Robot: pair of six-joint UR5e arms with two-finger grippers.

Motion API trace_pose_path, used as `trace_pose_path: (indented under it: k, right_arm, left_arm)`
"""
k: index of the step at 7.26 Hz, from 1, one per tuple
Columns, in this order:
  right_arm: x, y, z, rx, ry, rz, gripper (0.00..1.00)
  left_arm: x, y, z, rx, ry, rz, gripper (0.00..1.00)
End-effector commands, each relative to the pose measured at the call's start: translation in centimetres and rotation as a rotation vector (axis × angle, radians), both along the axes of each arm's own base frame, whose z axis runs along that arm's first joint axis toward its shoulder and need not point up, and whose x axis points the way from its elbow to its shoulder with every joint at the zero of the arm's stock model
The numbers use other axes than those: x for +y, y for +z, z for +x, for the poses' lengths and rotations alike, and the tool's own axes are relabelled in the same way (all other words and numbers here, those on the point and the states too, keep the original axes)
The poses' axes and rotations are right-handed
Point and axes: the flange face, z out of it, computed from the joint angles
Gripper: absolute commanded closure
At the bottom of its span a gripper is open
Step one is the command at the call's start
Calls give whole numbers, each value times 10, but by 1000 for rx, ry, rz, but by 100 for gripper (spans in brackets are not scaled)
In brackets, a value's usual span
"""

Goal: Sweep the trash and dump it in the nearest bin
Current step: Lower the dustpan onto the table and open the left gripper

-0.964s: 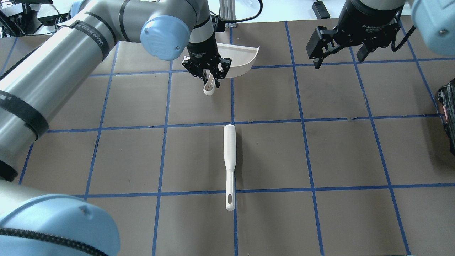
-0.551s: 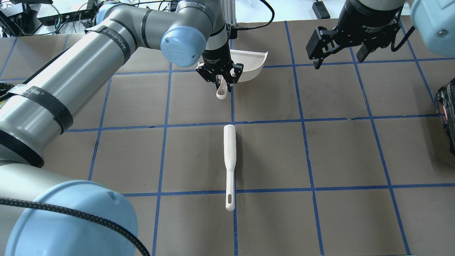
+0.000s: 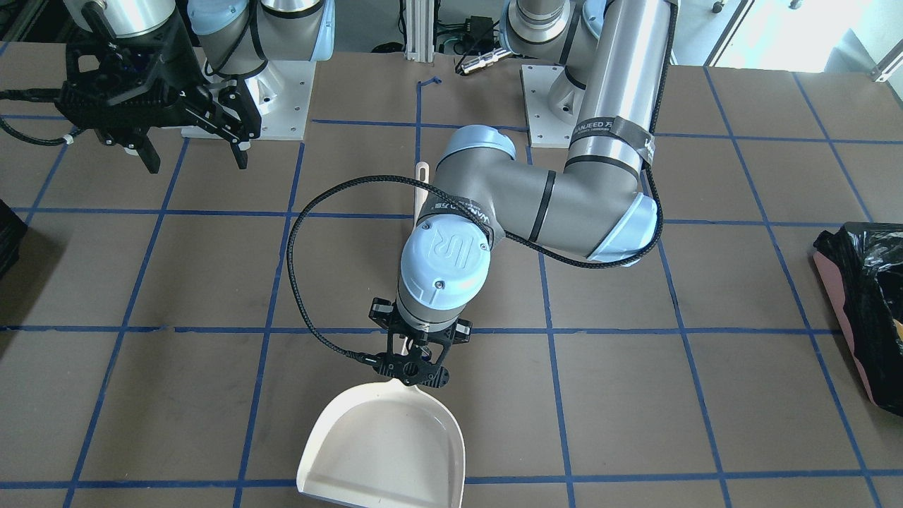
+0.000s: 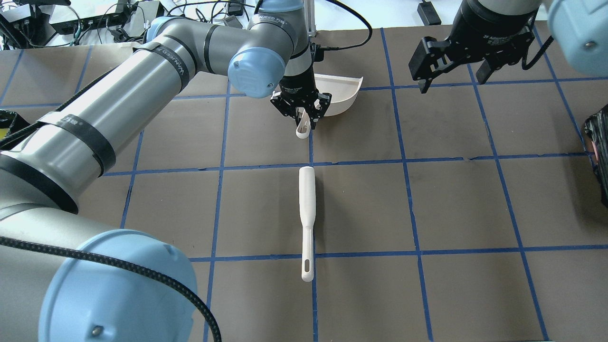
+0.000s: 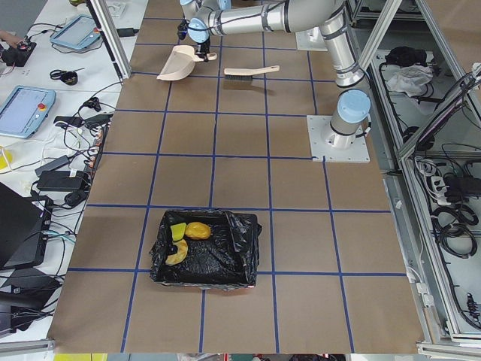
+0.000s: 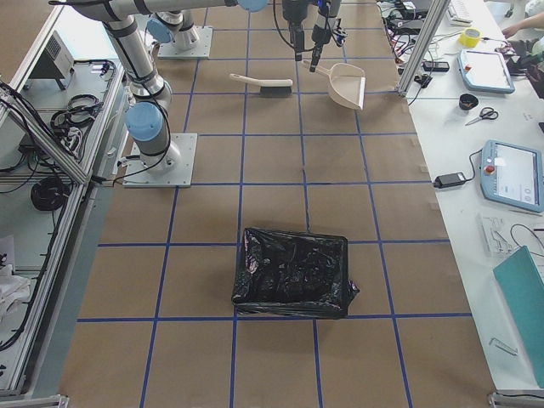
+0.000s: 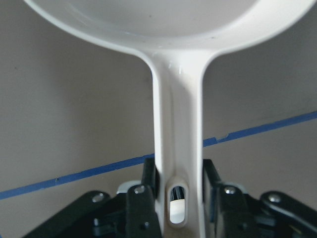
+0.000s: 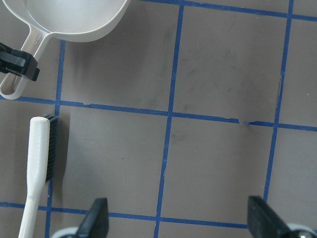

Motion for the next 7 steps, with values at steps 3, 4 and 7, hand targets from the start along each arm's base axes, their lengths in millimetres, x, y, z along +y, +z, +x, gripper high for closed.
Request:
trace_pose_path:
  k: [3,4,7]
  right_arm:
    - [0,-1,0,-1,0,1,0]
    - [0,-1,0,-1,0,1,0]
    - [0,-1,0,-1,0,2,0]
  left_arm:
    - [4,-5,1,-6,5,-2,80]
    - [4,-5,1,-6,8,-1,36]
    - [4,-3,1,-10,69,1,5]
